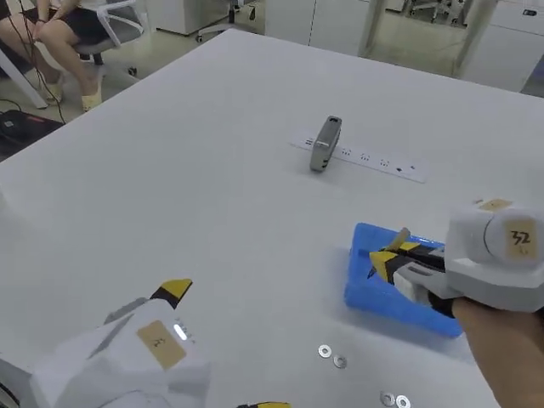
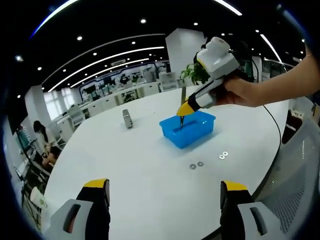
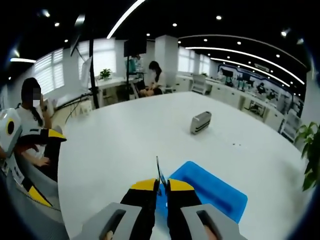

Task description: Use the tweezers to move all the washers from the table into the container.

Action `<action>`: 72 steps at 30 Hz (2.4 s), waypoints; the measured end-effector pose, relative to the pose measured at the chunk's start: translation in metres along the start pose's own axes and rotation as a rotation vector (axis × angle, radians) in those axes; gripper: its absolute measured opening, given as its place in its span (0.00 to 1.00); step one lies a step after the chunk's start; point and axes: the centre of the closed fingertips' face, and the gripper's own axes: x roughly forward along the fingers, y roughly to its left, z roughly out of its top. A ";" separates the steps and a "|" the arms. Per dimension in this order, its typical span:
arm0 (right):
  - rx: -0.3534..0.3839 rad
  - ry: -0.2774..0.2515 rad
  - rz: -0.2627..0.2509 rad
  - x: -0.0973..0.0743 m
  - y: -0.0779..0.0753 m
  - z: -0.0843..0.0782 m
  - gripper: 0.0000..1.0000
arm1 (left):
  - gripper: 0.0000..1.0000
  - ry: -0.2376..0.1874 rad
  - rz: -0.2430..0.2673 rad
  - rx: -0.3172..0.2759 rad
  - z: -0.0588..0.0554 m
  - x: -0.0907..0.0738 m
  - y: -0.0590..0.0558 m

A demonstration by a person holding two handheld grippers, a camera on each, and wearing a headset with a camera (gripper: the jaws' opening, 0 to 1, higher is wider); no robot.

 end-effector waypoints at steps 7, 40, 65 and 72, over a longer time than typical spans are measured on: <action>0.027 -0.029 0.073 -0.013 0.024 0.004 0.03 | 0.93 -0.008 -0.001 -0.036 0.001 -0.001 0.004; 0.038 0.150 0.159 0.017 0.070 -0.067 0.04 | 0.92 -0.021 0.050 -0.069 0.001 -0.003 0.015; 0.013 0.133 0.161 -0.003 0.065 -0.043 0.02 | 0.91 -0.020 0.051 -0.065 0.000 -0.003 0.015; -0.038 0.139 0.132 -0.014 0.054 -0.033 0.02 | 0.91 -0.018 0.045 -0.060 0.000 -0.003 0.014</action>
